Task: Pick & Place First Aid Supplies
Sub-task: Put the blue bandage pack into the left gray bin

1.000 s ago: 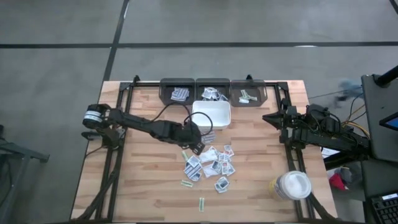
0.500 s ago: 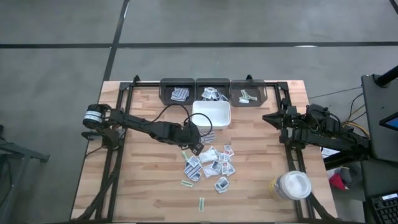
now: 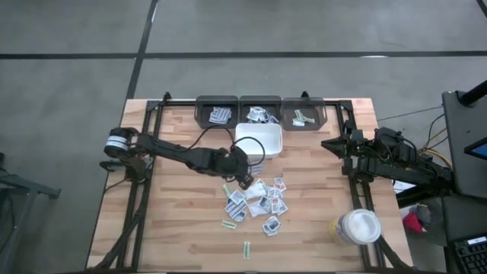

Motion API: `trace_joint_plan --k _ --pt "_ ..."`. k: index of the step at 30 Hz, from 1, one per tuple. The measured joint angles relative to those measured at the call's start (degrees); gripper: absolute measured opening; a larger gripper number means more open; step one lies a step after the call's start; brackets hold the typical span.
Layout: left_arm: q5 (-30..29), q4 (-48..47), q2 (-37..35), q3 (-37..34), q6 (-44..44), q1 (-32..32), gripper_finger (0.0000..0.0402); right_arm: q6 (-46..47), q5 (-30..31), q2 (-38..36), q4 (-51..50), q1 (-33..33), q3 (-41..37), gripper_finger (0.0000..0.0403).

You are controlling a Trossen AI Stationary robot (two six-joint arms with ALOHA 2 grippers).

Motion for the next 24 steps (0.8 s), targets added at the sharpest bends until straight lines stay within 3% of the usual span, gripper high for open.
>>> trace_joint_plan --k 10,24 --pt "0.0 -16.5 7.4 11.1 3.4 0.0 0.0119 0.0 0.0 0.0 0.0 0.0 0.0 0.0038" --pt "-0.1 -17.2 7.6 10.7 -3.9 0.0 0.0119 0.0 0.0 0.0 0.0 0.0 0.0 0.0038"
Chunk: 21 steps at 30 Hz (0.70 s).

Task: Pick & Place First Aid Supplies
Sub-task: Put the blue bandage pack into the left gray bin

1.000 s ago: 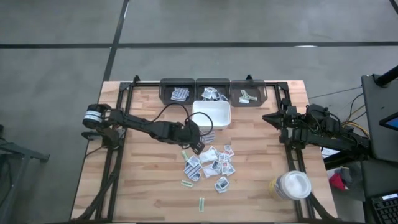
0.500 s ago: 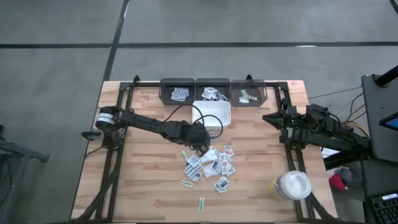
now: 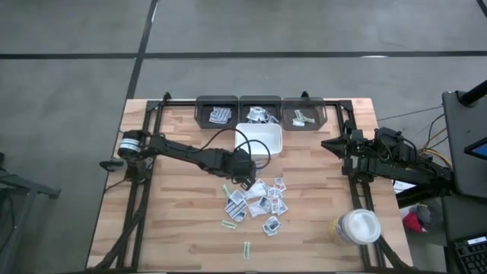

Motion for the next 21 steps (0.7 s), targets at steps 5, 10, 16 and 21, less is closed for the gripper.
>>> trace_joint_plan --k 5,10,16,21 --pt "-0.2 0.0 0.0 0.0 -3.1 0.0 0.0119 0.0 0.0 0.0 0.0 0.0 0.0 0.0038" --pt "-0.4 0.0 0.1 0.0 -3.7 0.2 0.0119 0.0 0.0 0.0 0.0 0.0 0.0 0.0038" --pt "-0.3 -0.2 1.2 -0.1 -3.6 0.3 0.0119 0.0 0.0 0.0 0.0 0.0 0.0 0.0038" --pt "-0.1 -0.2 1.4 -0.1 -3.9 0.4 0.0119 0.0 0.0 0.0 0.0 0.0 0.0 0.0038"
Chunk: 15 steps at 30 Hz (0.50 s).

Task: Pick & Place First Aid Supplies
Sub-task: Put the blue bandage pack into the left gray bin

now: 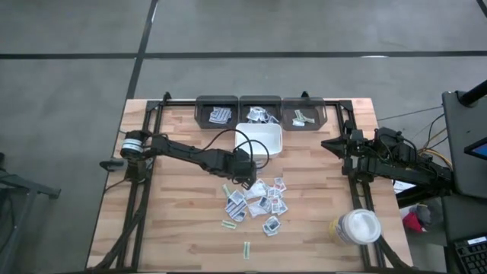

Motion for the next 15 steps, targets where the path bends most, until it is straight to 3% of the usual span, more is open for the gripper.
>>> trace_joint_plan --k 7,15 --pt "0.2 0.0 0.0 0.0 0.8 1.1 0.0119 0.0 0.0 0.0 0.0 0.0 0.0 0.0038" --pt "2.6 -0.4 0.0 0.0 8.3 3.3 0.0119 0.0 0.0 0.0 0.0 0.0 0.0 0.0038"
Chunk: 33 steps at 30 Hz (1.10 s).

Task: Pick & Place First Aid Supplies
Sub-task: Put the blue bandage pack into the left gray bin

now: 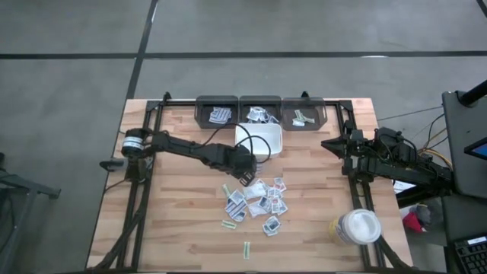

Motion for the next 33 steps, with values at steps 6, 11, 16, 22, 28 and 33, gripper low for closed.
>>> trace_joint_plan --k 6,11,16,22,28,33 --pt "4.3 -3.0 0.0 0.0 -3.1 0.8 0.0119 0.0 0.0 0.0 0.0 0.0 0.0 0.0038" --pt "4.3 -6.0 0.0 0.0 -10.6 0.7 0.0119 0.0 0.0 0.0 0.0 0.0 0.0 0.0038" --pt "4.5 -6.0 0.0 0.0 -17.1 0.8 0.0120 0.0 0.0 0.0 0.0 0.0 0.0 0.0038" --pt "4.9 -6.0 0.0 0.0 -20.8 0.8 0.0120 0.0 0.0 0.0 0.0 0.0 0.0 0.0038" --pt "4.9 -5.8 0.0 0.0 -21.1 0.8 0.0120 0.0 0.0 0.0 0.0 0.0 0.0 0.0038" --pt "5.3 -5.8 0.0 0.0 -21.5 0.8 0.0120 0.0 0.0 0.0 0.0 0.0 0.0 0.0038"
